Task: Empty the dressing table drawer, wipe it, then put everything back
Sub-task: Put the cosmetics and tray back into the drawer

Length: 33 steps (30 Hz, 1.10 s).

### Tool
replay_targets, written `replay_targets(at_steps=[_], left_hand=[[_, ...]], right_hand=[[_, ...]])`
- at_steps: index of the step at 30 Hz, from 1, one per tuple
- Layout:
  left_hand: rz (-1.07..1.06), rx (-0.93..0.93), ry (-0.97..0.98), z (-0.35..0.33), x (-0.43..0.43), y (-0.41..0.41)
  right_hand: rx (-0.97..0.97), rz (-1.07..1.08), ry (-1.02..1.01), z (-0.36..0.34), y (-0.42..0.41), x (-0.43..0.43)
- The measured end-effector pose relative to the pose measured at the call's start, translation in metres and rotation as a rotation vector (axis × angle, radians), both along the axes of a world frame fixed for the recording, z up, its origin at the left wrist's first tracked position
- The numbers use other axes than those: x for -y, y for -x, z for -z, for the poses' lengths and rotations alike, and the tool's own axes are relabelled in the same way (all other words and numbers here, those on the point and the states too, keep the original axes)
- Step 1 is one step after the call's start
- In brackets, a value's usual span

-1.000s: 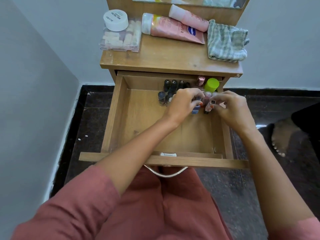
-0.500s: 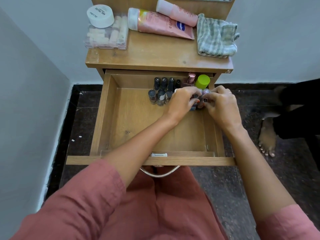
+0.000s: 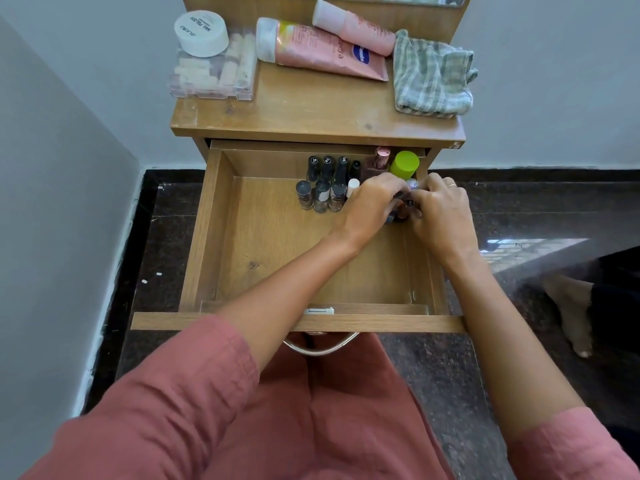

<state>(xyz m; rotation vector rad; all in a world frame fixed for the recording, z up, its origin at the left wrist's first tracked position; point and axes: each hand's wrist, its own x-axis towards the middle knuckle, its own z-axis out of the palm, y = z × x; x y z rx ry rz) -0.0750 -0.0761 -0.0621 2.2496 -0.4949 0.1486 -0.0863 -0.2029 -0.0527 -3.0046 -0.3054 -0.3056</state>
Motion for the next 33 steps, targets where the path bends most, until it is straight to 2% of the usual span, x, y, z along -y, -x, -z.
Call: replay_targets(at_steps=[16,22,28,33], left_hand=[[-0.030,-0.015,0.042,0.001,-0.002,-0.001],[-0.061,0.004,0.123,-0.007,-0.013,0.000],[-0.214,0.104,0.206,-0.029,-0.057,0.001],[-0.388,0.141,0.169,-0.051,-0.114,-0.008]], right_hand=[[-0.067,0.061,-0.154,-0.001,0.003,0.000],[-0.094,0.112,-0.393,-0.007,0.003,0.001],[0.008,0.101,-0.465,-0.020,0.002,-0.018],[-0.031,0.031,-0.745,-0.040,-0.012,-0.067]])
